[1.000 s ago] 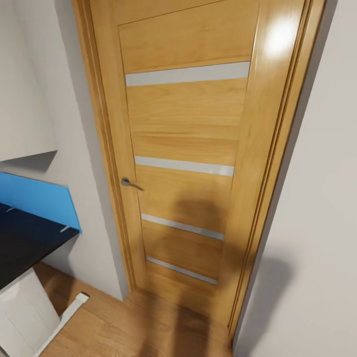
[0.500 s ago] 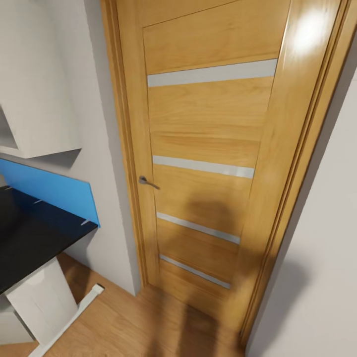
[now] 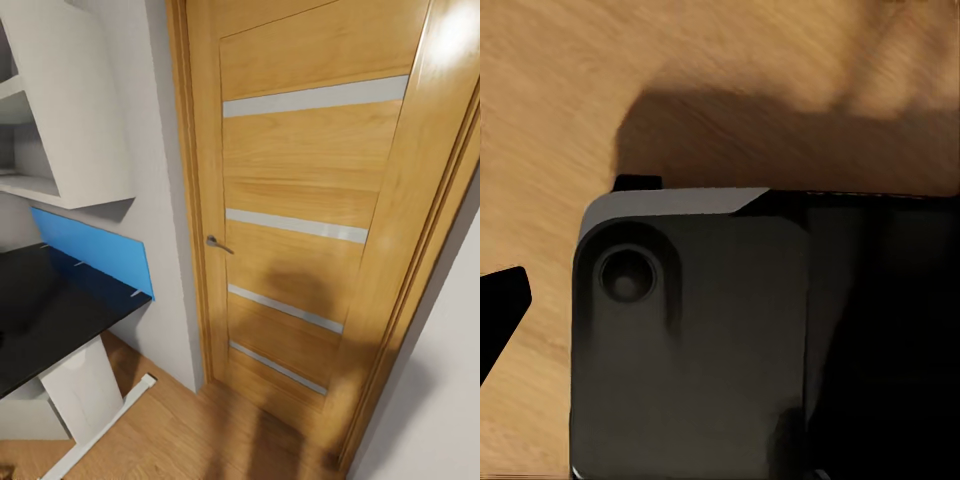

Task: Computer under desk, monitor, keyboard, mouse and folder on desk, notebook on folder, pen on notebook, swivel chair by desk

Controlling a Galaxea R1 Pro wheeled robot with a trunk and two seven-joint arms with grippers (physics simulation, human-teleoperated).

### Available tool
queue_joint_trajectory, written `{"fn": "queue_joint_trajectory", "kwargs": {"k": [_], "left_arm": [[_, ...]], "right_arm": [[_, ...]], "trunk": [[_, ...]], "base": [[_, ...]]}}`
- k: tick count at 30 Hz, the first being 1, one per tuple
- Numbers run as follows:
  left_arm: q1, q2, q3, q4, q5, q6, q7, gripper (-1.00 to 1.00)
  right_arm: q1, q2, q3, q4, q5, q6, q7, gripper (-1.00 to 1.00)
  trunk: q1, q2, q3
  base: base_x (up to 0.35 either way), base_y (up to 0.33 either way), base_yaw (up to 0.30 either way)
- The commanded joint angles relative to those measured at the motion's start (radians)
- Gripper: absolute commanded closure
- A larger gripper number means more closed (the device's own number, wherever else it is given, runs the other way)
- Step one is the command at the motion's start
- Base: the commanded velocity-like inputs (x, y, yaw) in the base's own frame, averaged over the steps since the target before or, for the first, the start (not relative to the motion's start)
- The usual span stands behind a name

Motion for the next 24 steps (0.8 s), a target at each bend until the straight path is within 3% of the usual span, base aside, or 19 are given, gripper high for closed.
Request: {"fn": "queue_joint_trajectory", "kwargs": {"k": [1,7,16,24], "left_arm": [[0.000,0.000,0.000,-0.001,0.017,-0.002,0.000,-1.00],[0.000,-0.001,-0.001,-0.001,0.039,-0.004,0.000,-1.00],[0.000,-0.002,-0.003,-0.001,0.043,-0.017,0.001,-1.00],[0.000,-0.002,0.000,0.000,0.046,-0.142,0.001,-1.00]], "right_arm": [[-0.001,0.000,0.000,0.001,0.000,-0.005,0.000,-1.00],[-0.001,0.000,0.000,0.001,0.000,-0.007,0.000,-1.00],[-0.001,-0.001,-0.001,0.001,0.000,-0.007,0.000,-1.00],[-0.001,-0.003,-0.001,0.001,0.000,-0.007,0.000,-1.00]], "trunk": [[0.000,-0.001,-0.001],[0.000,-0.001,-0.001],[0.000,-0.001,-0.001],[0.000,-0.001,-0.001]], "base": [[0.000,0.000,0.190],[0.000,0.000,0.189],[0.000,0.000,0.194],[0.000,0.000,0.246]]}}
